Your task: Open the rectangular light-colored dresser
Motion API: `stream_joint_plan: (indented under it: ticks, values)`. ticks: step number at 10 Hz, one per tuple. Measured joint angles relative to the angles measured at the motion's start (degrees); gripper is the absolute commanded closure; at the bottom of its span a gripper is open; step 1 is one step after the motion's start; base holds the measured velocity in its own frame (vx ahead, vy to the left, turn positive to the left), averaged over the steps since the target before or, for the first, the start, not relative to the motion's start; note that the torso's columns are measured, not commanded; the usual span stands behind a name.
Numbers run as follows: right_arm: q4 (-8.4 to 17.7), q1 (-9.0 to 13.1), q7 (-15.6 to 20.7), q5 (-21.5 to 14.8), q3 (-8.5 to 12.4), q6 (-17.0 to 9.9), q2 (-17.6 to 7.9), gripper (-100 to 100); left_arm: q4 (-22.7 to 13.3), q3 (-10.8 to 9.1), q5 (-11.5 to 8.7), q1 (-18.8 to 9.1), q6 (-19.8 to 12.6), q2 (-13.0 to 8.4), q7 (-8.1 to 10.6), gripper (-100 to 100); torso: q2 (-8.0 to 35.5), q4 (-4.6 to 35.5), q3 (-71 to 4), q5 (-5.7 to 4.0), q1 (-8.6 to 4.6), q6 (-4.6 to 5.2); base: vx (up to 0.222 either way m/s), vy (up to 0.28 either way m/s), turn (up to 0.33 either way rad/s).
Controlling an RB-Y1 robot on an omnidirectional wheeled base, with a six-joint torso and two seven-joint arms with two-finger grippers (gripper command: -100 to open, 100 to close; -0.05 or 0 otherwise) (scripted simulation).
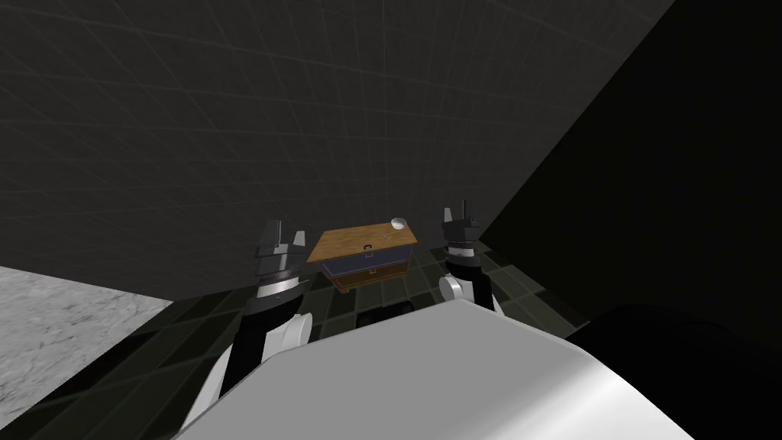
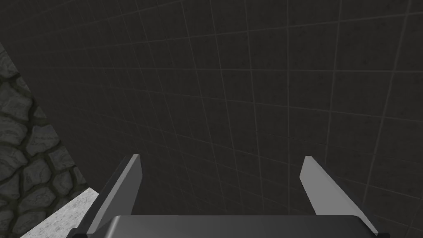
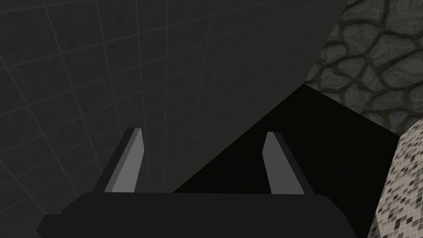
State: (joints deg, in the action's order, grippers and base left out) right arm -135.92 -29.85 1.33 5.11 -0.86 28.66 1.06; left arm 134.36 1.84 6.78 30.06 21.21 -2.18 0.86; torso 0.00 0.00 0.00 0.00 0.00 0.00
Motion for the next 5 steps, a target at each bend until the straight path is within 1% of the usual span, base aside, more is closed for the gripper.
stream_joint_plan:
  ticks: [1, 2, 5]
  values:
    - [0.0, 0.0, 0.0, 0.0, 0.0, 0.0, 0.0, 0, 0.0, 0.00, 0.0, 0.0, 0.0, 0.0, 0.00, 0, 2.3, 2.3, -4.7, 0.00, 0.00, 0.00, 0.000, 0.000, 0.000]
    - [0.0, 0.0, 0.0, 0.0, 0.0, 0.0, 0.0, 0, 0.0, 0.00, 0.0, 0.0, 0.0, 0.0, 0.00, 0, 6.0, 6.0, -12.0, 0.00, 0.00, 0.00, 0.000, 0.000, 0.000]
    - [0.0, 0.0, 0.0, 0.0, 0.0, 0.0, 0.0, 0, 0.0, 0.00, 0.0, 0.0, 0.0, 0.0, 0.00, 0, 18.5, 18.5, -36.9, 0.00, 0.00, 0.00, 0.000, 0.000, 0.000]
